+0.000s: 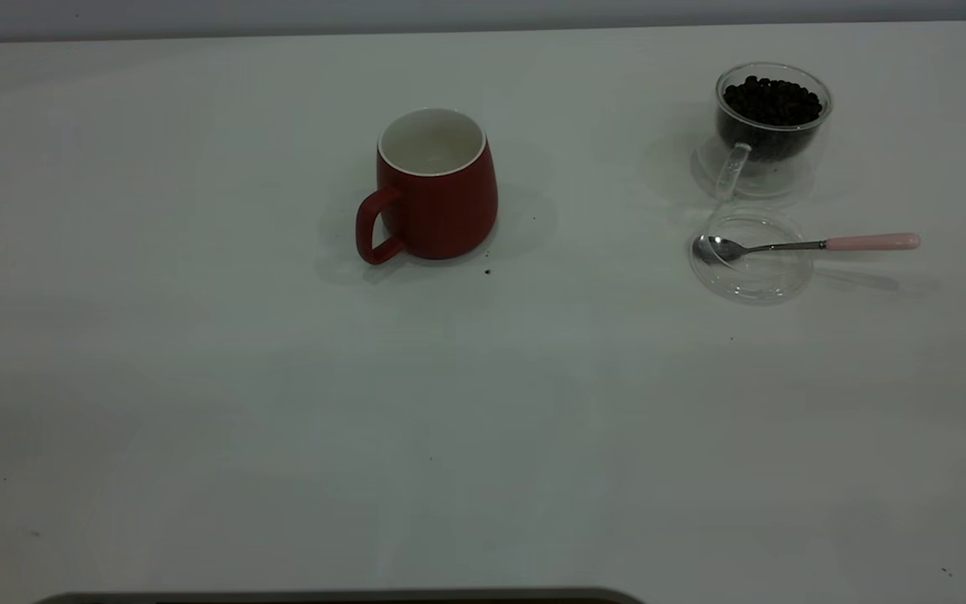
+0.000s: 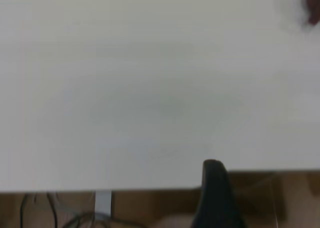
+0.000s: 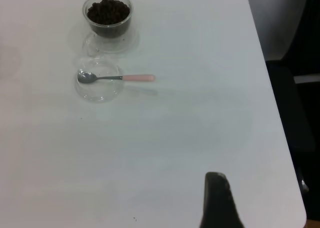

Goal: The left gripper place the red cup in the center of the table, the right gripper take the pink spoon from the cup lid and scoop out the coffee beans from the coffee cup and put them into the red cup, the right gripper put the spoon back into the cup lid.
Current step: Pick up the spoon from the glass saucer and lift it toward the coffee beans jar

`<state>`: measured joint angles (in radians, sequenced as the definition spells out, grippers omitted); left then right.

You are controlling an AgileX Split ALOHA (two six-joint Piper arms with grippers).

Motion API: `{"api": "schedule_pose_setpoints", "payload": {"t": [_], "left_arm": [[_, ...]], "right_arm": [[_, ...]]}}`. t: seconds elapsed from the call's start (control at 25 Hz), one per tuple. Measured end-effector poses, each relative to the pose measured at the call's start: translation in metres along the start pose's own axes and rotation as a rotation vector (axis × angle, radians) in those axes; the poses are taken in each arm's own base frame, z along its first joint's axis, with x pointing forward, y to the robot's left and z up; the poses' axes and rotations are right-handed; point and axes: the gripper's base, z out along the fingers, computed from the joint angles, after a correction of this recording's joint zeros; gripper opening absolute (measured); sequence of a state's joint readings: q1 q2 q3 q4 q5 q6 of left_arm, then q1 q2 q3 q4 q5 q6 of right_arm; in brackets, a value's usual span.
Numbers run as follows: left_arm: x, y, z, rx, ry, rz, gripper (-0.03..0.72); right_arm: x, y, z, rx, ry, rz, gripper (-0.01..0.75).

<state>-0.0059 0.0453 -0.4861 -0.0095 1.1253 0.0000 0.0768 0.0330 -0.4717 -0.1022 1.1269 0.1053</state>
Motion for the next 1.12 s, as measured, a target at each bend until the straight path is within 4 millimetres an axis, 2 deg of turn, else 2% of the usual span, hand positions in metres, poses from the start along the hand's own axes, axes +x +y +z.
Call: {"api": "schedule_pose_setpoints", "payload": {"t": [0.12, 1.12], "left_arm": [[0.0061, 0.0, -0.0055, 0.0, -0.057, 0.0, 0.571], [0.007, 0.0019, -0.0059, -0.02, -0.056, -0.029, 0.571]], "right_arm": [[0.0, 0.0, 0.0, 0.0, 0.0, 0.0, 0.519], [0.0, 0.0, 0.0, 0.0, 0.0, 0.0, 0.519]]}}
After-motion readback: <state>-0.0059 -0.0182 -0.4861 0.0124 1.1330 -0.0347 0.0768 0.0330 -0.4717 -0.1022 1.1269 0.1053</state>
